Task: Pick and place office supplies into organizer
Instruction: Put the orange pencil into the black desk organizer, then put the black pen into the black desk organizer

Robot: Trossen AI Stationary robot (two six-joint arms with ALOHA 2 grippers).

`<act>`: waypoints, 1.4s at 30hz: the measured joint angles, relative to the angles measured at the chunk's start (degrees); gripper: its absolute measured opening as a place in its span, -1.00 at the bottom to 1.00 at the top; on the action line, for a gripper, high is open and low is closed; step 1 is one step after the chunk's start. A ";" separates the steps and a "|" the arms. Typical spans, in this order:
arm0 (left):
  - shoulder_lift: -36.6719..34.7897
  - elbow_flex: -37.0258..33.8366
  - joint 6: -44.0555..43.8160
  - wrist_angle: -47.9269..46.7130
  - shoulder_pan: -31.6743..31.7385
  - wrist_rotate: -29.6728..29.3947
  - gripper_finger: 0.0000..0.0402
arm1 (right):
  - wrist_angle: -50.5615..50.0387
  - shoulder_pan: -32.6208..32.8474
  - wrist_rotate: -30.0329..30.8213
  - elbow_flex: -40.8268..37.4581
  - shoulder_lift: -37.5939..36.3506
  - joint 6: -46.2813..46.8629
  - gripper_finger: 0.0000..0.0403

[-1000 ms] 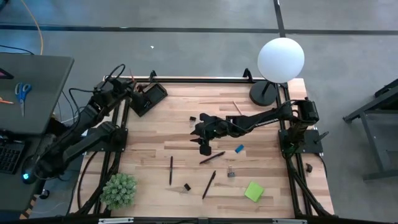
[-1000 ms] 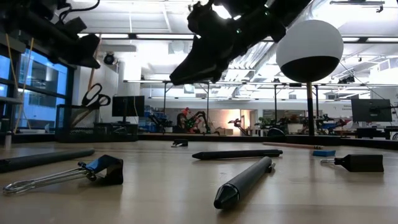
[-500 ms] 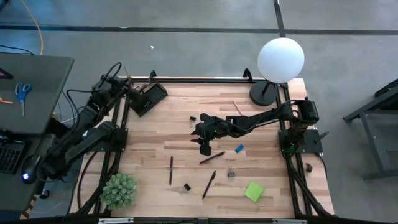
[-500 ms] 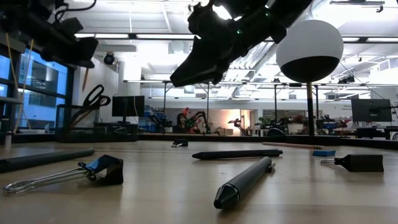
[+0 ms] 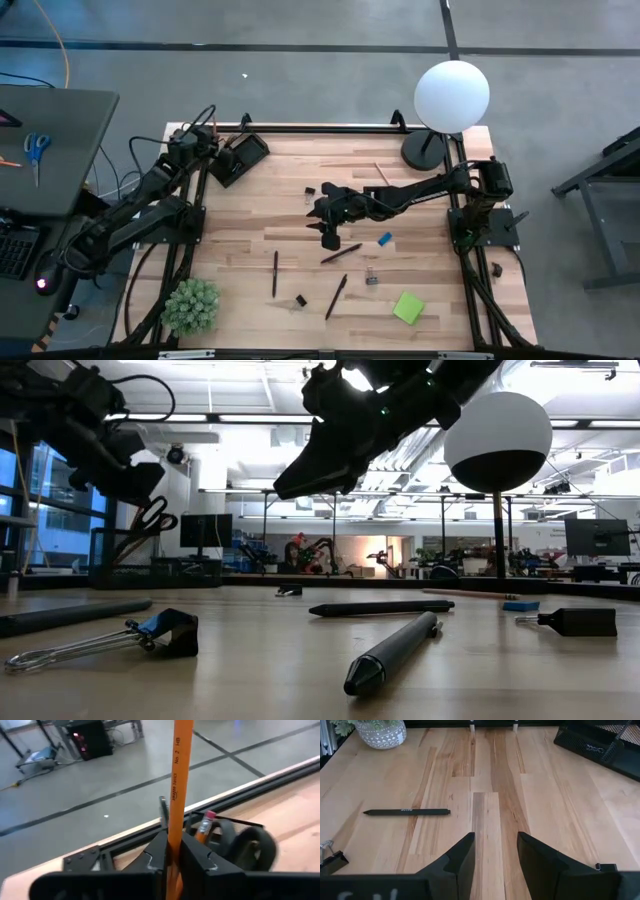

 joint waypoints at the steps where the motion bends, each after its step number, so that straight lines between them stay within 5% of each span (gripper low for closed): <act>1: 0.00 0.00 -0.07 -0.01 -0.04 0.19 -0.86 | 0.00 0.00 0.00 0.02 0.00 -0.02 -0.32; 18: -2.42 1.66 -3.65 -4.64 -0.01 3.46 -0.33 | -0.10 0.00 -0.07 0.02 0.00 -0.10 -0.32; 25: -8.12 7.08 -9.35 -7.80 -0.02 18.32 -0.39 | -0.54 -0.28 0.86 0.02 0.00 -0.11 -0.32; 29: -11.94 7.87 -12.99 -7.98 -0.04 26.76 -0.47 | -4.58 -0.91 8.34 0.04 0.00 -1.55 -0.32; 33: -14.74 7.87 -13.64 -10.20 -0.39 29.18 -0.56 | -7.65 -1.81 11.02 0.04 0.02 0.25 -0.32; 42: -13.54 7.85 -16.81 -7.53 -12.08 30.07 -0.74 | -6.29 -0.44 3.16 0.04 0.67 -1.12 -0.32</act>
